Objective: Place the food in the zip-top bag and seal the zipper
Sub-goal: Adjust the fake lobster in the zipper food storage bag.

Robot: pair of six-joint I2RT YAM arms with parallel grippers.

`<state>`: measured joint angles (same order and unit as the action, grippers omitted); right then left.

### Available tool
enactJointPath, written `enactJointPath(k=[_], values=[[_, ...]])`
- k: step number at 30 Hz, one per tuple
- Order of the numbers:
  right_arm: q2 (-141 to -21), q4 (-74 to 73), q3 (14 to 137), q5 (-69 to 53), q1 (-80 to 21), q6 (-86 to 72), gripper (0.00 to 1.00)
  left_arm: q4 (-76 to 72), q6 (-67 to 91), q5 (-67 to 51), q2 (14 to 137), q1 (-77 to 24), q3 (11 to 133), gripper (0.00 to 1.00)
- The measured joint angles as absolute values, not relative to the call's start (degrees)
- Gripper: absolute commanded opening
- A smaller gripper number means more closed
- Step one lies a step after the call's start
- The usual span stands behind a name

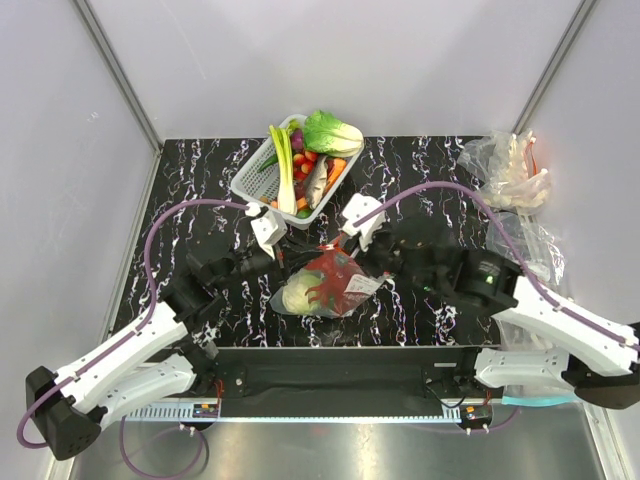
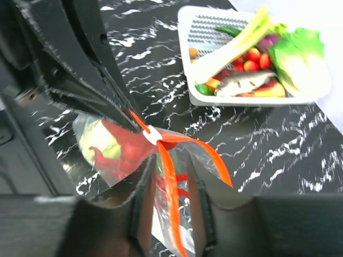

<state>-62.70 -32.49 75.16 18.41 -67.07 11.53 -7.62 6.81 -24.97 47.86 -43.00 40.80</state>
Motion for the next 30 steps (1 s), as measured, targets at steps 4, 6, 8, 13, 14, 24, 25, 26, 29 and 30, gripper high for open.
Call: enactJointPath(k=[4,6,8,13,14,24,25,26,29,30], values=[[-60.07,-37.17,76.23,6.28,-63.09,15.97,0.59,-7.60,5.19,-25.02,47.72,-43.00,40.75,0.00],[-59.44,-39.11,76.23,1.93,-63.09,18.59,0.59,-7.60,4.43,-25.06,47.66,-43.00,40.73,0.00],[-59.46,-40.47,76.20,-1.85,-63.07,21.12,0.60,-7.55,3.77,-25.36,47.66,-43.00,40.73,0.00],[-60.55,-40.38,74.72,-6.85,-62.61,25.45,0.65,-7.62,2.44,-26.72,47.64,-43.00,40.73,0.00],[-60.77,-40.29,74.28,-7.07,-62.41,26.17,0.67,-7.62,2.28,-26.89,47.62,-43.00,40.73,0.00],[-62.17,-35.86,72.05,-6.79,-60.64,31.46,0.68,-7.86,1.32,-29.98,47.59,-43.00,40.73,0.00],[-62.65,-35.64,72.12,-6.81,-60.31,31.88,0.67,-7.86,1.32,-30.24,47.57,-43.00,40.73,0.00],[-63.22,-35.59,72.34,-6.92,-59.90,32.32,0.67,-7.86,1.30,-30.46,47.53,-43.00,40.73,0.00],[-65.10,-35.83,73.60,-7.22,-58.70,33.39,0.61,-7.84,1.30,-31.07,47.29,-43.00,40.73,0.00],[-65.69,-35.83,74.22,-7.22,-58.41,33.67,0.59,-7.84,1.30,-31.20,47.24,-43.00,40.73,0.00]])
